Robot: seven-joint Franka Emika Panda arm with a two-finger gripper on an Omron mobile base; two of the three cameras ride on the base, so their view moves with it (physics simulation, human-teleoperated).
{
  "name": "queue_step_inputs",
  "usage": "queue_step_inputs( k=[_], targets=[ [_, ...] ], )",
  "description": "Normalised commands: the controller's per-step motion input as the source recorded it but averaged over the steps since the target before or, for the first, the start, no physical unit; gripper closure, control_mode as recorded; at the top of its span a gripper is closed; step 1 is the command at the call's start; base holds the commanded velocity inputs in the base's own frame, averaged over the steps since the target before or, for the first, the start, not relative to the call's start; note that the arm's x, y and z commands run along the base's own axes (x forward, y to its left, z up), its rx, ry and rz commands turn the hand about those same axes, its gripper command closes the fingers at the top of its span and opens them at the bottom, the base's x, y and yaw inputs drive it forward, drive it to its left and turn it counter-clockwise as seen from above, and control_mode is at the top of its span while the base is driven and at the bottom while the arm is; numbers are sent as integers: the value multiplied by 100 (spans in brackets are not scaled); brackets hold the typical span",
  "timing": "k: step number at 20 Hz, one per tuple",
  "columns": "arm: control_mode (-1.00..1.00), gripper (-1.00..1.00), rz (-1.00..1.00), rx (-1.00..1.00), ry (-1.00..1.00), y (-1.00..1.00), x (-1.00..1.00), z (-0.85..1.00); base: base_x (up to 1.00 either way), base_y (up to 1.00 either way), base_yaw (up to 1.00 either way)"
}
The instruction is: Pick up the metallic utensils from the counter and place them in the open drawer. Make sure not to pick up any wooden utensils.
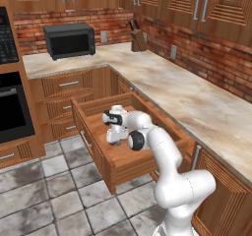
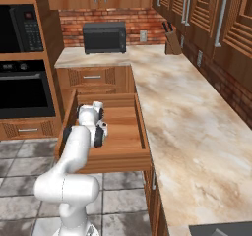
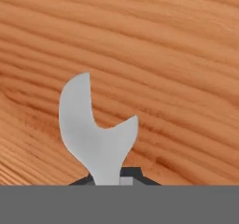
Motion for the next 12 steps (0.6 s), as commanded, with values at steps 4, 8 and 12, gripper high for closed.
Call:
queue_step_inputs(
  k=[4, 8, 12],
  targets=[
    [-100, -100, 0, 0, 11, 31, 8, -31, 0, 0, 0],
    [-100, -100, -1, 0, 9, 4, -3, 2, 0, 0, 0],
    [-100, -100, -3, 0, 6, 0, 0, 22, 0, 0, 0]
  ],
)
